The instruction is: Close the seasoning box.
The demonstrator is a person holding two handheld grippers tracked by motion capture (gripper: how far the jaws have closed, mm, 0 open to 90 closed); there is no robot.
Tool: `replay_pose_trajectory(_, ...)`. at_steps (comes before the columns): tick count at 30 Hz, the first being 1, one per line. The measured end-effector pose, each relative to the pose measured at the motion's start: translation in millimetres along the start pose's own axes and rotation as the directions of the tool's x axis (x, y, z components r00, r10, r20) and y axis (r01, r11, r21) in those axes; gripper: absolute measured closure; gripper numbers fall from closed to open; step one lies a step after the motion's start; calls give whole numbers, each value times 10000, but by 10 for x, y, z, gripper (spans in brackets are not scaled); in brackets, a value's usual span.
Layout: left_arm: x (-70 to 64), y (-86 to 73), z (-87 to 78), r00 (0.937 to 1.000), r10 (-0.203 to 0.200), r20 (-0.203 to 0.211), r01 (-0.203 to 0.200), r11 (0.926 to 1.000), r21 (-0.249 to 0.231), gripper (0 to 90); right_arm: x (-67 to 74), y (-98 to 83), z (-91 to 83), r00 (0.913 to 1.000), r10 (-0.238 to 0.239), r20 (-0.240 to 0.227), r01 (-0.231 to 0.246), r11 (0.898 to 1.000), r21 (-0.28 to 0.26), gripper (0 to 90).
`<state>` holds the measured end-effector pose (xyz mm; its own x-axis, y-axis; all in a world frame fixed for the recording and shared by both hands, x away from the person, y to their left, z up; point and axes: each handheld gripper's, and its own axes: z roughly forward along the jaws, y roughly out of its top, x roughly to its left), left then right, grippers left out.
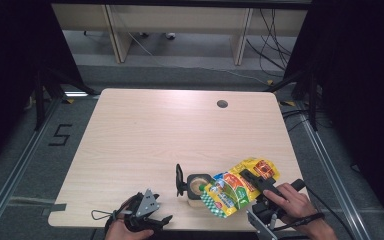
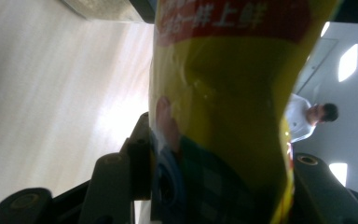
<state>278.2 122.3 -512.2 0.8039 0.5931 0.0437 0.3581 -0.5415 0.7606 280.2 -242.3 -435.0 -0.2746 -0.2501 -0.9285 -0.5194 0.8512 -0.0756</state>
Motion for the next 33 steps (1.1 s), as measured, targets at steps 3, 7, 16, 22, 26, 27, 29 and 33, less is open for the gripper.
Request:
replay_pose_trajectory(3,-1,2,-4,10000,-1,-7,1,10000,48,213,39,-41,10,9998,222,-26,-222,9995,-244,549)
replay_pose_trajectory(7,1,-1,-2,10000,-18,-32,18,10000,85,213,72,-114,-7,9979,595,-254,-605,9974,-403,553)
replay_pose_trajectory(16,7,-5,4,10000,11,-33,-11,9999,157,213,169,-265,6,9652,2579,-437,-2608,9618,-834,562)
replay_pose_trajectory(22,8,-6,-4,10000,-55,-27,55,10000,56,213,148,-291,30,9678,2437,-631,-2497,9609,-1196,568)
replay_pose_trajectory(26,13,-9,-3,10000,-63,-35,64,10000,65,213,157,-301,34,9484,2989,-1061,-3125,9377,-1517,569)
replay_pose_trajectory(27,13,-8,-5,10000,-67,-34,68,9999,87,213,156,-308,39,9483,3000,-1036,-3137,9355,-1628,569)
replay_pose_trajectory(29,17,-11,1,10000,-51,-34,52,10000,85,213,154,-317,35,9426,3145,-1125,-3297,9300,-1624,570)
replay_pose_trajectory(33,12,-10,2,9999,-78,-66,79,9999,116,213,180,-345,49,9088,3991,-1213,-4154,8926,-1753,570)
